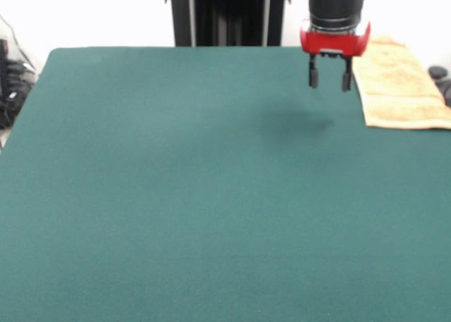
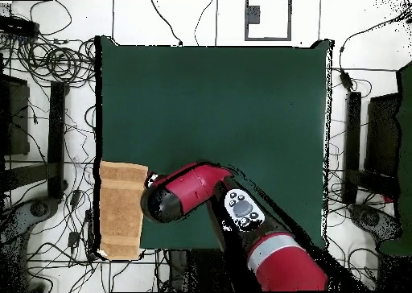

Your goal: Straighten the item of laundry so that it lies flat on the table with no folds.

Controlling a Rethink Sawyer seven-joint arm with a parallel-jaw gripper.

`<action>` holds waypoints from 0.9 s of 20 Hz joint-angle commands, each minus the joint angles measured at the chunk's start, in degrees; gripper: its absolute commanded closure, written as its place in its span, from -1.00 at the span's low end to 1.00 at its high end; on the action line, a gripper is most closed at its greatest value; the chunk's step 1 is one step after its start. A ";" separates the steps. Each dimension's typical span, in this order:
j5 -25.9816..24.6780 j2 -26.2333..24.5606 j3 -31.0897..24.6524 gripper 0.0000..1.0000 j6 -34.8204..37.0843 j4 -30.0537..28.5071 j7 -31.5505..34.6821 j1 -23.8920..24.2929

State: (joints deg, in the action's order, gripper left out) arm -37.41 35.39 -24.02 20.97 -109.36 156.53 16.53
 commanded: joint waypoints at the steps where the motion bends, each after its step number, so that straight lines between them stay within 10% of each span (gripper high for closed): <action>1: 0.97 -3.62 -2.49 -1.00 0.81 -2.78 -2.05 -3.53; 18: 14.73 -4.62 0.97 -1.00 -1.35 2.09 7.19 -16.61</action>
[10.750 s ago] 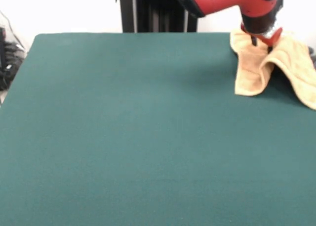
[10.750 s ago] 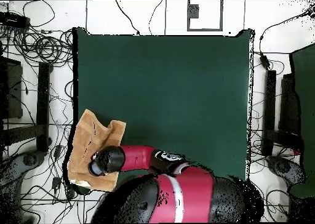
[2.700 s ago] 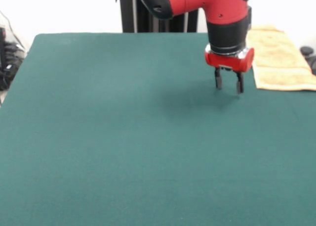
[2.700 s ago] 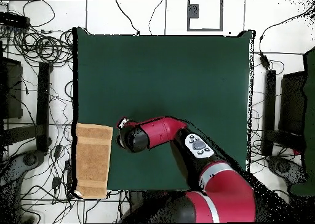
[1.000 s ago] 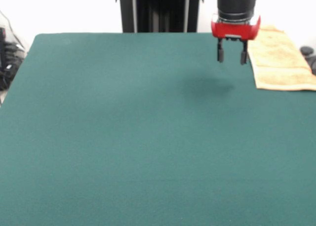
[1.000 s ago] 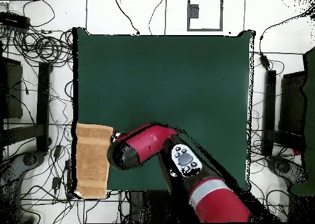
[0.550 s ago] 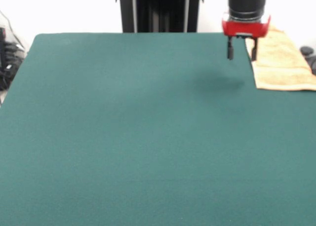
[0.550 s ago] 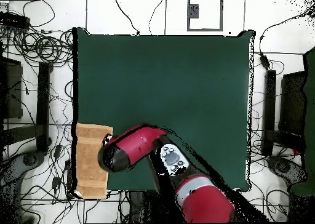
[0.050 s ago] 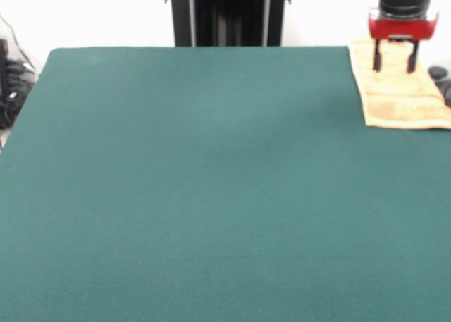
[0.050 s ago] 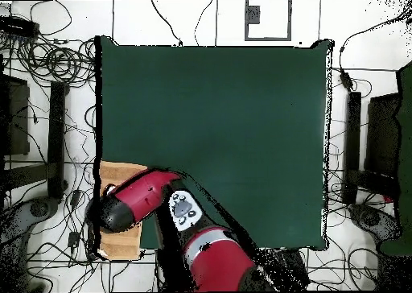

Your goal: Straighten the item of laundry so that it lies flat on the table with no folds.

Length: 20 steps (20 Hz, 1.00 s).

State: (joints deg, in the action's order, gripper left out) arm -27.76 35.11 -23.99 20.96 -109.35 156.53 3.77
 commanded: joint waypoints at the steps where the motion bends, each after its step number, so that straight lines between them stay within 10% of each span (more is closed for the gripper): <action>1: 5.35 -5.11 1.64 -1.00 -1.23 3.25 7.11 -4.57; 20: 2.76 -29.74 14.15 -1.00 -12.92 26.84 3.85 -14.04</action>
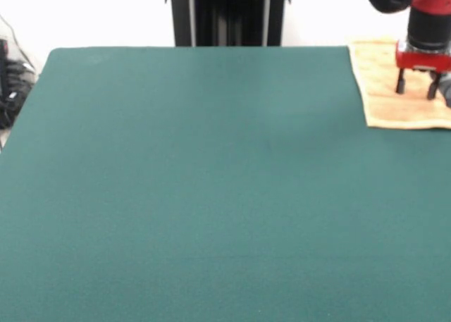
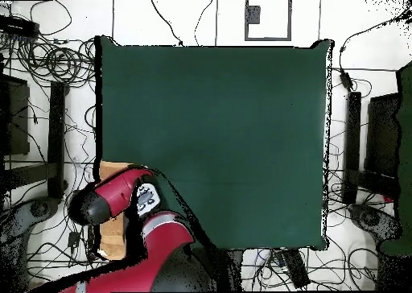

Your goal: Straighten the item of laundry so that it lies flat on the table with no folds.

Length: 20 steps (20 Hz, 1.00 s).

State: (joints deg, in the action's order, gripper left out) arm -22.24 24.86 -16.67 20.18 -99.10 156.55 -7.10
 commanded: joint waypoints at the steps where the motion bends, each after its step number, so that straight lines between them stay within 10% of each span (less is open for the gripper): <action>1: -3.21 -19.89 7.76 -1.00 -12.83 17.27 4.11 -3.95; 9: -10.02 -21.99 33.72 -1.00 -16.15 23.11 15.08 -22.72; 20: -2.54 -21.54 38.33 -1.00 -23.26 18.72 8.48 -23.96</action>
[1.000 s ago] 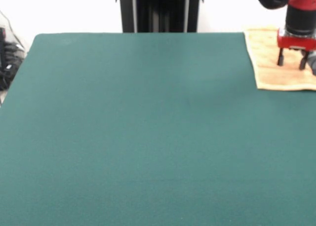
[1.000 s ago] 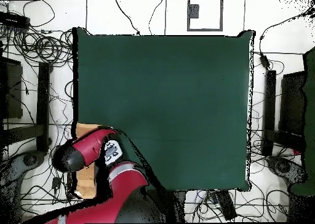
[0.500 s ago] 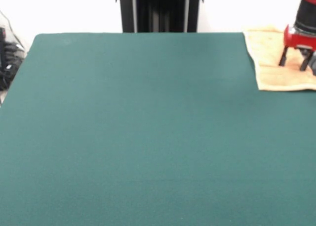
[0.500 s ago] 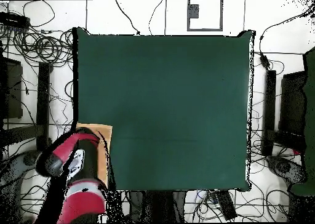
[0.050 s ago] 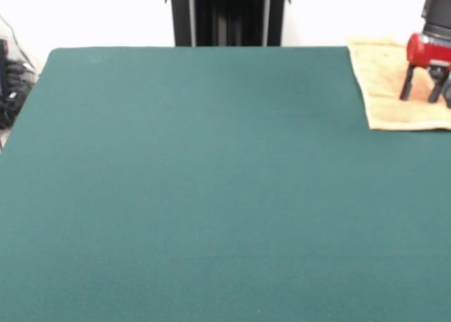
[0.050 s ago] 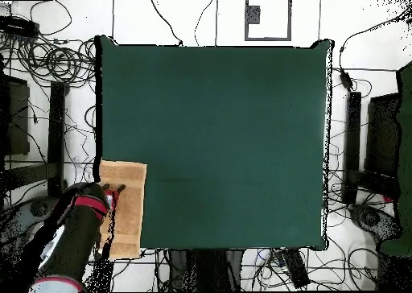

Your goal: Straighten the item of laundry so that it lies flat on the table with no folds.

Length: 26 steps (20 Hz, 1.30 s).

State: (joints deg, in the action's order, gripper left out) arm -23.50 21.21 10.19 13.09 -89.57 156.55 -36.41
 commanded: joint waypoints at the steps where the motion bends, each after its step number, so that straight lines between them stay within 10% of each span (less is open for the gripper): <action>1: -0.54 -18.10 11.81 -1.00 -16.34 9.25 8.42 4.99; 14: 9.70 -24.41 20.58 -1.00 -16.91 12.80 8.70 -1.86; 26: 6.84 -19.86 12.04 -1.00 -21.85 8.00 1.76 6.19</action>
State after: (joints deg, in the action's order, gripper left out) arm -16.75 7.49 27.74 -12.98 -80.73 156.58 -37.14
